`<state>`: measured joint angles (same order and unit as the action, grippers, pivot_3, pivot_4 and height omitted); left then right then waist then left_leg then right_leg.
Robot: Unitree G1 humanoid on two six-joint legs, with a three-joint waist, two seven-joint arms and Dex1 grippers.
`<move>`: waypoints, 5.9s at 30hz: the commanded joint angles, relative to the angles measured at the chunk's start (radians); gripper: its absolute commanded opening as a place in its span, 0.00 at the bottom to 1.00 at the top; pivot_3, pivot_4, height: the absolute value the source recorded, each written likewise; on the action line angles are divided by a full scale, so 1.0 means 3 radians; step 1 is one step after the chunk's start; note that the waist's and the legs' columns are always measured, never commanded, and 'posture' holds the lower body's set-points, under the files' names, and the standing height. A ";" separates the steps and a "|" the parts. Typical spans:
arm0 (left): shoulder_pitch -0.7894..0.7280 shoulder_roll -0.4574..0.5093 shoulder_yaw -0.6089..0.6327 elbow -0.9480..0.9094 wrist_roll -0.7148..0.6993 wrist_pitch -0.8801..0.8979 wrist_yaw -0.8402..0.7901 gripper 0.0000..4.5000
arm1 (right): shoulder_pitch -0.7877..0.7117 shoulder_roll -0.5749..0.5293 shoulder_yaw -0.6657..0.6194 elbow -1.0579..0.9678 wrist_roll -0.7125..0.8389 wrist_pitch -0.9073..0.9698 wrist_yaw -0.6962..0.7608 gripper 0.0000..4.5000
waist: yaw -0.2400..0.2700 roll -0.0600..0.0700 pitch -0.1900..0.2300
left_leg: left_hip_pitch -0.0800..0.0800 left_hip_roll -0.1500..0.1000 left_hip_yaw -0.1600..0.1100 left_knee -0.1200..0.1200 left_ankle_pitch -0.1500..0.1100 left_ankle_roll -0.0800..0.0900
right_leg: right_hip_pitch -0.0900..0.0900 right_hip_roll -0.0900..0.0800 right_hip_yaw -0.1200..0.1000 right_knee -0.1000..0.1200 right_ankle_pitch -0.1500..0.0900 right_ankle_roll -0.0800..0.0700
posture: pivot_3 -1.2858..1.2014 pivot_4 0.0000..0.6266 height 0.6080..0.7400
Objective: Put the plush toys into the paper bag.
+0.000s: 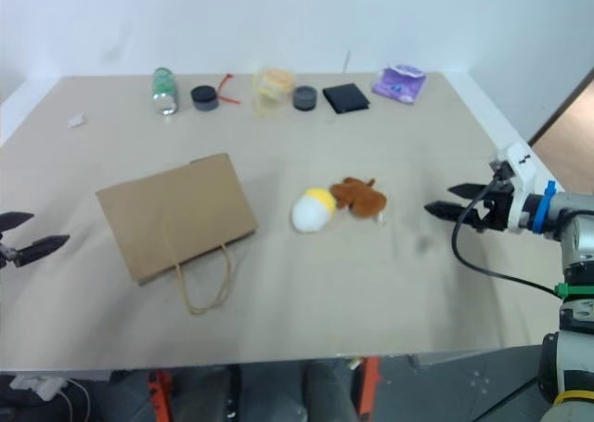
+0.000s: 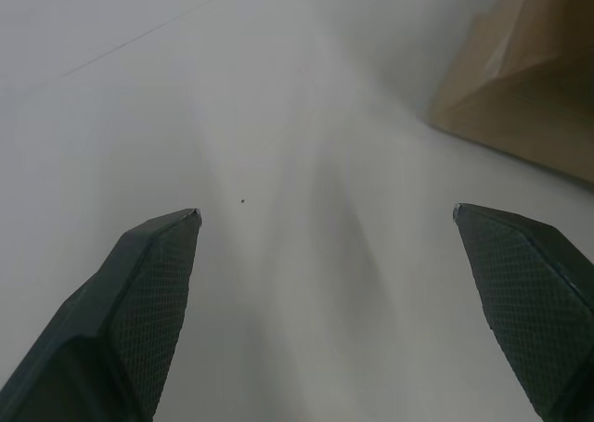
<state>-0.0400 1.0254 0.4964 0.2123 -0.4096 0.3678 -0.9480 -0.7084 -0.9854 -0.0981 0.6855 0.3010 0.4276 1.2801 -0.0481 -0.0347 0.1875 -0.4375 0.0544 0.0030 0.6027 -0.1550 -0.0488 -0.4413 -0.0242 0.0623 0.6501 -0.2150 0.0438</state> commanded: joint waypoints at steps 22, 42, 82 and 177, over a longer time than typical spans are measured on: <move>-0.0503 -0.0381 -0.1150 -0.1492 0.0386 -0.2323 -0.0762 1.00 | 0.0493 0.0366 0.0129 -0.2892 0.1204 0.0711 0.0572 0.99 | 0.0010 0.0002 -0.0005 | 0.0001 0.0000 0.0000 0.0025 0.0004 0.0003 | 0.0011 0.0011 0.0020 0.0006 0.0013 0.0018 | 0.52 0.24 1.00; -0.0349 -0.0452 -0.1328 -0.0827 0.1137 -0.4301 -0.0516 1.00 | 0.0751 0.0390 0.0107 -0.2922 0.1154 0.0495 0.0426 0.99 | 0.0012 0.0003 -0.0006 | 0.0002 0.0022 0.0049 0.0054 0.0009 0.0015 | 0.0011 0.0005 0.0029 0.0007 0.0039 0.0020 | 0.52 0.24 1.00; -0.0657 -0.0837 -0.1548 -0.0756 0.1681 -0.4055 0.1214 0.00 | 0.0906 0.0749 0.0213 -0.3272 0.1310 0.0686 -0.0332 0.87 | 0.0013 -0.0001 -0.0009 | 0.0001 0.0031 0.0061 0.0055 0.0010 0.0015 | 0.0007 0.0010 0.0033 0.0007 0.0050 0.0021 | 0.52 0.24 1.00; -0.0574 -0.1491 -0.1237 -0.1579 0.1260 -0.2664 0.1467 0.00 | 0.0391 0.2177 0.0310 -0.2506 0.0451 0.0790 -0.1803 0.00 | -0.0001 -0.0015 -0.0024 | 0.0000 0.0043 0.0062 0.0047 0.0020 0.0026 | 0.0003 0.0027 0.0038 0.0002 0.0062 0.0011 | 0.52 0.24 1.00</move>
<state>-0.2000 0.5755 0.1149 -0.2305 -0.0091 -0.4301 -0.5126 -0.5656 -0.3387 0.0381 0.0187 0.3594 0.6527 0.7194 -0.0484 -0.0392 0.1804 -0.4378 0.0674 0.0215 0.6165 -0.1489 -0.0408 -0.4409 -0.0160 0.0738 0.6508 -0.1966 0.0473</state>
